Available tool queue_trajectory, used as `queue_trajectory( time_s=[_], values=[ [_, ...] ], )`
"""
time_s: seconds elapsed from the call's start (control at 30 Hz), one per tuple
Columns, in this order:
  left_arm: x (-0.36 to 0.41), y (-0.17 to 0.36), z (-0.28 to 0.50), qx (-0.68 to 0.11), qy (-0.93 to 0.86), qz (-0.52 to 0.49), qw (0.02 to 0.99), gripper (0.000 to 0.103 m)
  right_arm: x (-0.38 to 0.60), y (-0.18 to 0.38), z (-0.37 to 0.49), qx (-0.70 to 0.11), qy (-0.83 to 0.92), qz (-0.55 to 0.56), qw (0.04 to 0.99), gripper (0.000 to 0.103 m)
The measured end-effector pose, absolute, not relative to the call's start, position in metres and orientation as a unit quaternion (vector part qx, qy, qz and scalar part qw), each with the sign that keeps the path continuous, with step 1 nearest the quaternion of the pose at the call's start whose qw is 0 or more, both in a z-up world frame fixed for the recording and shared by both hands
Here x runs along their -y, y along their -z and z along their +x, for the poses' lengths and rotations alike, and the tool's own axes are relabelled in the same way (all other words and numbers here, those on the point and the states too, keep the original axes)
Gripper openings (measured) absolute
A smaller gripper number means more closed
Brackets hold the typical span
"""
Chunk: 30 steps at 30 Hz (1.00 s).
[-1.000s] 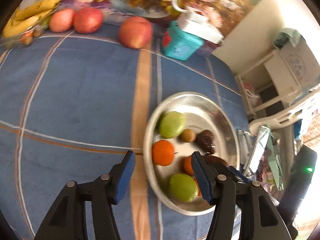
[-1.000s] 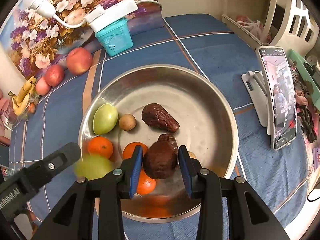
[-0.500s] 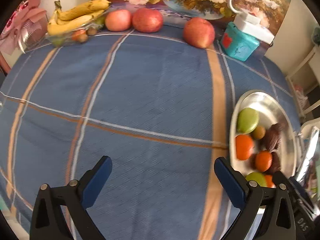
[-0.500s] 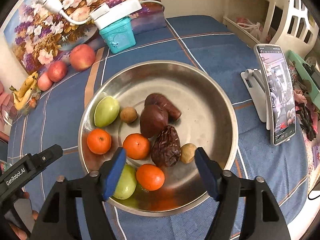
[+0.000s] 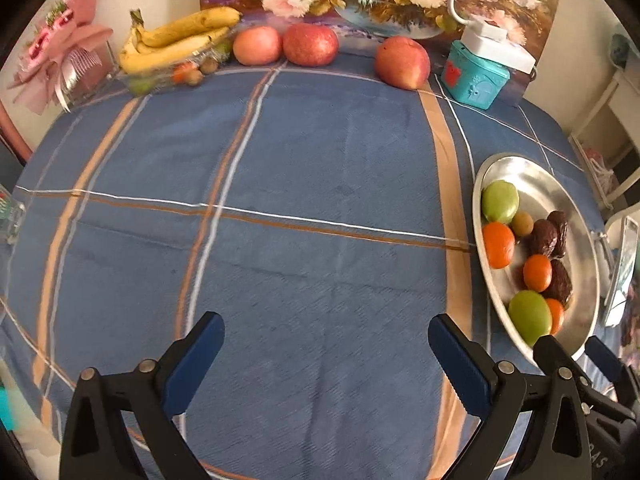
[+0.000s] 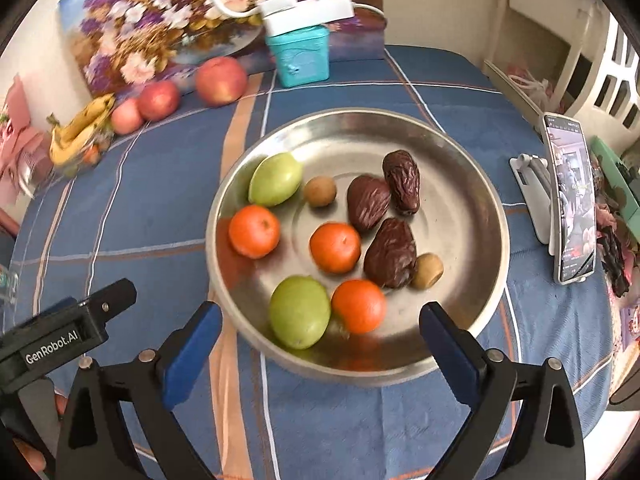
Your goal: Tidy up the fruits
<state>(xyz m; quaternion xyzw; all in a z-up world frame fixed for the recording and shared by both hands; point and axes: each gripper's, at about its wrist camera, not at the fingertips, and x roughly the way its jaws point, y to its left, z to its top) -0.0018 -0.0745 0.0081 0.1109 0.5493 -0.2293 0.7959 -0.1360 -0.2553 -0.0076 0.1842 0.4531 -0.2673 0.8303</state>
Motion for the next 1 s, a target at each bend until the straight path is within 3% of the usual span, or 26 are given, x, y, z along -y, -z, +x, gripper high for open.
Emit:
queue_trajectory(
  time_s=[1.0],
  values=[
    [0.064, 0.000, -0.029, -0.565, 0.159, 0.191, 0.787, 0.103, 0.241, 0.015, -0.156, -0.465, 0.275, 0.169, 0.824, 0.099]
  ],
)
